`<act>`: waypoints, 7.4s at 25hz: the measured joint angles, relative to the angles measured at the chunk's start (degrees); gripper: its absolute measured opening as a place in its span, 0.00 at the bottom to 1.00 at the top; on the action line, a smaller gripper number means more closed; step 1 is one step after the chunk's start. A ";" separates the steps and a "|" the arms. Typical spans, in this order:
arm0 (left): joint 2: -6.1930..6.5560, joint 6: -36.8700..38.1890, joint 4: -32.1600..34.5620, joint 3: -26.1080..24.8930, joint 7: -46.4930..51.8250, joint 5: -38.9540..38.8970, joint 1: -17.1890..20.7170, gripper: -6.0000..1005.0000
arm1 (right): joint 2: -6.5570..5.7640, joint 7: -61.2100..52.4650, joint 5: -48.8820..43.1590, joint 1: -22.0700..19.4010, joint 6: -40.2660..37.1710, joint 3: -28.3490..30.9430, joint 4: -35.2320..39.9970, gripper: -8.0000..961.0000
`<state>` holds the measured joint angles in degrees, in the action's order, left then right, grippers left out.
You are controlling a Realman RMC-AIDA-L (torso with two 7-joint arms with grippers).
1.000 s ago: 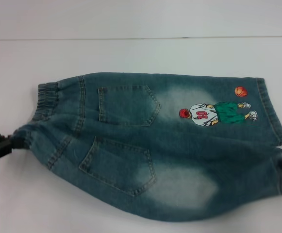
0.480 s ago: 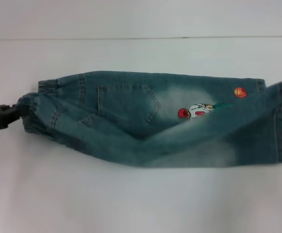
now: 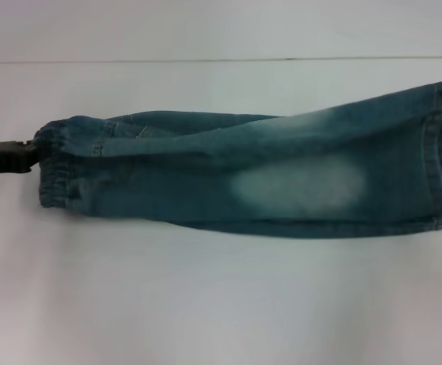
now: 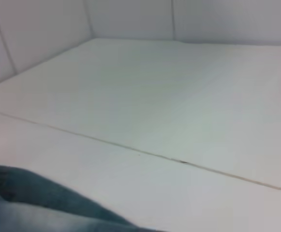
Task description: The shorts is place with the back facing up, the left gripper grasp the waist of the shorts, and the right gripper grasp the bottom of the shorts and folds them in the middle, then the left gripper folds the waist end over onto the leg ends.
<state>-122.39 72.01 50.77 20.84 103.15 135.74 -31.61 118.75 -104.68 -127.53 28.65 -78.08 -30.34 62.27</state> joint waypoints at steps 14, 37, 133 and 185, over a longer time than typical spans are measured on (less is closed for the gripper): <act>-1.34 -14.71 -3.58 9.78 -0.60 -1.20 -1.98 0.11 | -0.93 1.10 -1.11 2.02 16.21 -6.16 -11.64 0.05; -0.46 4.32 3.68 3.15 -18.07 -16.75 12.06 0.69 | 0.67 8.64 11.70 -5.44 1.81 -3.55 -3.67 0.88; -1.71 -0.43 21.12 34.32 -2.01 -13.86 3.95 0.07 | 1.73 50.69 31.31 9.94 21.36 -12.13 -49.12 0.20; -2.15 -21.94 12.16 73.79 26.85 -9.64 -20.33 0.21 | -0.73 47.03 27.16 -13.46 -3.98 -12.99 -36.65 0.01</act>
<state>-124.54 50.07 62.93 94.63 130.00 126.10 -51.94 118.02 -57.66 -100.37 15.20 -82.06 -43.33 25.62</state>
